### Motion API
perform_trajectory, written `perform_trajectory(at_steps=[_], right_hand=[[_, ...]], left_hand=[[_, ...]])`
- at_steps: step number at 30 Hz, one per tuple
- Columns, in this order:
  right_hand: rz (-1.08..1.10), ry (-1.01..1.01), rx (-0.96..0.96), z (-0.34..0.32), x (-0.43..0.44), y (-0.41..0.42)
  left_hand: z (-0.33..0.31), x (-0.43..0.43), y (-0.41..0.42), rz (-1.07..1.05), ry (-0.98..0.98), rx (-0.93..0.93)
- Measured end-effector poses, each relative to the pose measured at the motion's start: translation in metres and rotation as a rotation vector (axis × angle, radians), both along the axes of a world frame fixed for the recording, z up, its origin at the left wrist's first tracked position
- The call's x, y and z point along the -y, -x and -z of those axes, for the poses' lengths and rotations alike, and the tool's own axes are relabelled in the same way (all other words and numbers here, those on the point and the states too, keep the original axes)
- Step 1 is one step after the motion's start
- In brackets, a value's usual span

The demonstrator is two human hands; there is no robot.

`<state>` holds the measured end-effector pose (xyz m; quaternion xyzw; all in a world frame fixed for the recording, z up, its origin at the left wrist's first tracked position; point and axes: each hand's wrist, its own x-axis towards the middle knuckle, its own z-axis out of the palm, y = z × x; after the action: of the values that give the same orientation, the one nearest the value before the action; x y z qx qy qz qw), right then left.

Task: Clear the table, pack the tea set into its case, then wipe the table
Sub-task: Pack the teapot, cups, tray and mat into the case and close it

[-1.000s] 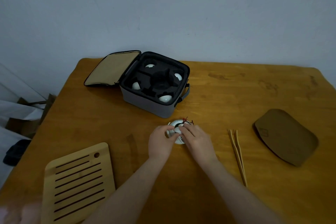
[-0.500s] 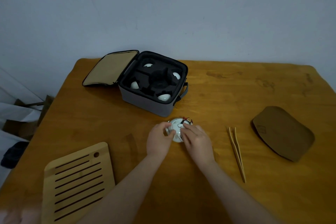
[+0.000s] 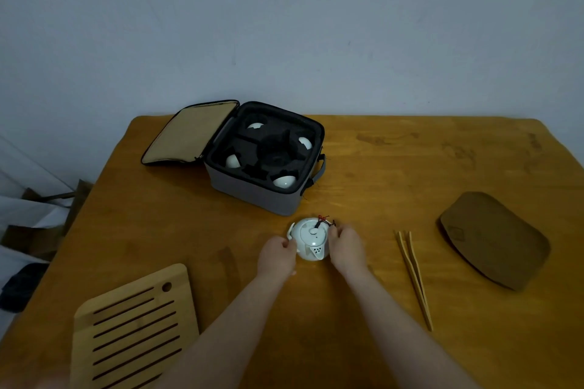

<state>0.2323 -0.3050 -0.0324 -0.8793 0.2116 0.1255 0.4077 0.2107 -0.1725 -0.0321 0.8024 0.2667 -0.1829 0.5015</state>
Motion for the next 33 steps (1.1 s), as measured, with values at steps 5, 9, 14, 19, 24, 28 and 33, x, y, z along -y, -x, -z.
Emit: perform_trajectory(at_steps=[5,9,14,19,24,28,33], right_hand=[[0.041,-0.112,0.062,-0.016,0.007,-0.001],[-0.018,-0.167,0.173,-0.055,0.010,-0.020],[-0.081,-0.137,0.306,-0.092,-0.006,-0.077],[-0.245,0.137,0.319,-0.100,-0.038,-0.146],[-0.405,0.304,0.289,-0.084,-0.064,-0.196],[-0.473,0.352,0.313,-0.061,-0.067,-0.215],[-0.497,0.369,0.319,-0.046,-0.067,-0.224]], left_hand=[[-0.023,0.002,0.009,-0.004,0.077,0.145],[-0.059,-0.003,-0.001,-0.048,0.134,0.279],[-0.096,-0.021,-0.042,-0.097,0.185,0.393],[-0.094,-0.045,-0.095,-0.123,0.221,0.314],[-0.079,-0.058,-0.130,-0.203,0.283,0.236],[-0.062,-0.059,-0.144,-0.261,0.426,0.127],[-0.061,-0.063,-0.150,-0.193,0.432,-0.006]])
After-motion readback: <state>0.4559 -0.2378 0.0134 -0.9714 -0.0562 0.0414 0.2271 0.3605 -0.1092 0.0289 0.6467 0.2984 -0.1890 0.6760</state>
